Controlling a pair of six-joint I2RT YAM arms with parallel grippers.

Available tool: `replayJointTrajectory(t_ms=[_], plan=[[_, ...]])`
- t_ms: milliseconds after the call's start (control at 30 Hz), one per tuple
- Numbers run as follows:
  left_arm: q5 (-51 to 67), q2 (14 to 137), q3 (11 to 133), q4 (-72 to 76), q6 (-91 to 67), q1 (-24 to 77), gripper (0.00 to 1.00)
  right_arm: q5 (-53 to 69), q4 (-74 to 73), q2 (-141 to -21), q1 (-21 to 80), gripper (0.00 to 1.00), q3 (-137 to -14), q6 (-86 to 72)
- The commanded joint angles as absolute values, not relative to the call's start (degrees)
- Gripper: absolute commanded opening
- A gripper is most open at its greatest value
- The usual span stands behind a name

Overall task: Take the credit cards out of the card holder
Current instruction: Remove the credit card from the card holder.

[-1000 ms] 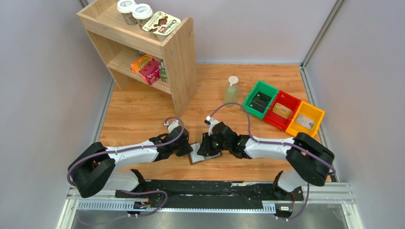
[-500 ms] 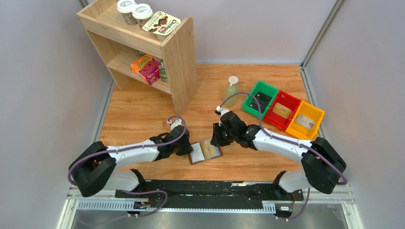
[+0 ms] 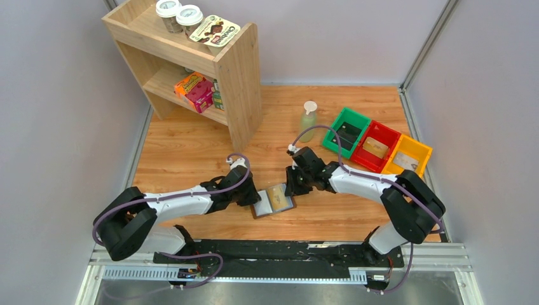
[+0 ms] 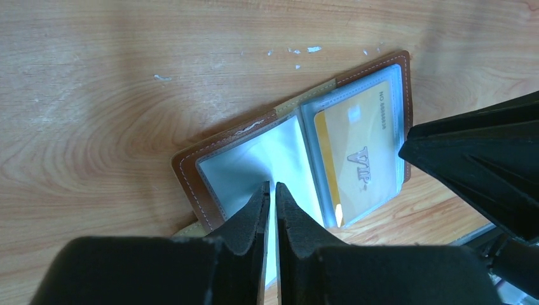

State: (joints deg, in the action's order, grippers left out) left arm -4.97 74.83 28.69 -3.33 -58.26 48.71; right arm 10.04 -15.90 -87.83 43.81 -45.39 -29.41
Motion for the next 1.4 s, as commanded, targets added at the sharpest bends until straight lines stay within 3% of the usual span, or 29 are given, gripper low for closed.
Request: replayJointTrajectory(t_ms=[0,200,600,1367], plan=[[-4.1,74.5,30.1,-0.9,-57.0,48.5,0.14,12.0,-13.4,-87.7,43.9,0.23,-47.6,-28.7],[-4.0,73.7,28.4,-0.4,-57.9,48.5,0.17,12.6,-11.8,-89.2,43.9,0.23,-48.3,-29.2],[-1.7,71.9,20.1,17.5,-61.1,48.5,0.41,12.7,-8.8,-91.4,44.0,0.2,-43.9,-31.1],[2.8,78.8,15.2,38.9,-70.0,48.5,0.38,11.7,-9.3,-91.7,44.0,0.17,-43.3,-32.3]])
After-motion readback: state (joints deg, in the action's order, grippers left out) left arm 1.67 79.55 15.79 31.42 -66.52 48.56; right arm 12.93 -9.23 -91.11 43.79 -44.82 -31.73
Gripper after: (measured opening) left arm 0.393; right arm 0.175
